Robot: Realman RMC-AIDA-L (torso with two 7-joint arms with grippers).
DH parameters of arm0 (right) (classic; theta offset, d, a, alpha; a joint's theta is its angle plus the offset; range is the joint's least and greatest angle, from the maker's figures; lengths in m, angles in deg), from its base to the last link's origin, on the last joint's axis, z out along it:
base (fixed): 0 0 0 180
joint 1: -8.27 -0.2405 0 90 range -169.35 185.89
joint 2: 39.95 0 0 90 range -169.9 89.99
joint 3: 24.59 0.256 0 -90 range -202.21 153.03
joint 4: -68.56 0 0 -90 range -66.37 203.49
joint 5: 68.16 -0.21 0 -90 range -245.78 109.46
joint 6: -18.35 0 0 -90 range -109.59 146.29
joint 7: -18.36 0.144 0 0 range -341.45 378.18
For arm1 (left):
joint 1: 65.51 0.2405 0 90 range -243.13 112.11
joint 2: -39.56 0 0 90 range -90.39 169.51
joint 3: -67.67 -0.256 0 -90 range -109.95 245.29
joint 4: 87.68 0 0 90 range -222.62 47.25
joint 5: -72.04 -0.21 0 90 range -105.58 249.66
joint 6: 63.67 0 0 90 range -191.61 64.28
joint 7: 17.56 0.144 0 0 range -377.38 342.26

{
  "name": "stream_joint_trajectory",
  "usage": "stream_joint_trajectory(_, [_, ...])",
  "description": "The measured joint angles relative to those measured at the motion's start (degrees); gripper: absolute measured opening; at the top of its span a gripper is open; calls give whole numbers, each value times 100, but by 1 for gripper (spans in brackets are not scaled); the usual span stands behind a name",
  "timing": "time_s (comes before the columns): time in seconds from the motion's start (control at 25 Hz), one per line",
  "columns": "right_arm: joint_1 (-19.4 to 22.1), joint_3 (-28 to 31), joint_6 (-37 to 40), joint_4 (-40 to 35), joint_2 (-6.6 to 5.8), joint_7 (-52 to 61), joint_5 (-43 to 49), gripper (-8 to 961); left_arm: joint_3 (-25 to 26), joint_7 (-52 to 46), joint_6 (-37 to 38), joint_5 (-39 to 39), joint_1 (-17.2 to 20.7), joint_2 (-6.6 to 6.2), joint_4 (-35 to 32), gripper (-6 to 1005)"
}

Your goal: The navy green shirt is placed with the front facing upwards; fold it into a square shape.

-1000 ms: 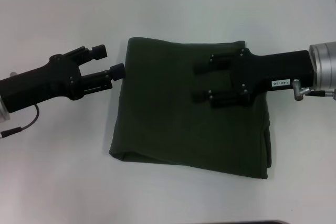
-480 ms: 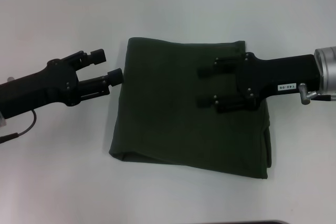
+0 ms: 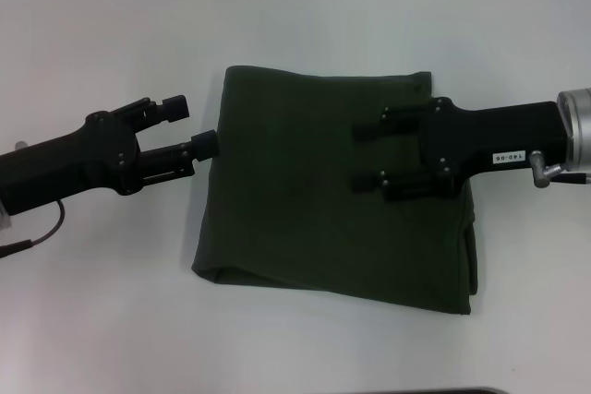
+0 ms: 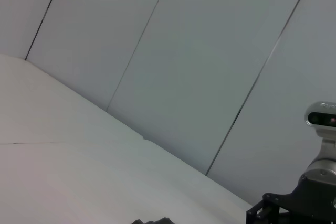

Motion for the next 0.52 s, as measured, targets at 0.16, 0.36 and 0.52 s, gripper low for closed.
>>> stream_joint_trajectory(0.16, [2, 3, -26, -33, 0, 77, 0, 761, 1, 0, 1, -2, 0, 0, -5, 888])
stream_joint_trajectory(0.36, [1, 9, -33, -39, 1, 90, 0, 760, -10, -10, 1, -2, -2, -6, -14, 888])
stream_joint_trajectory(0.52, [1, 9, -44, -41, 1, 116, 0, 760, -12, -26, 4, -2, -8, -8, -17, 888])
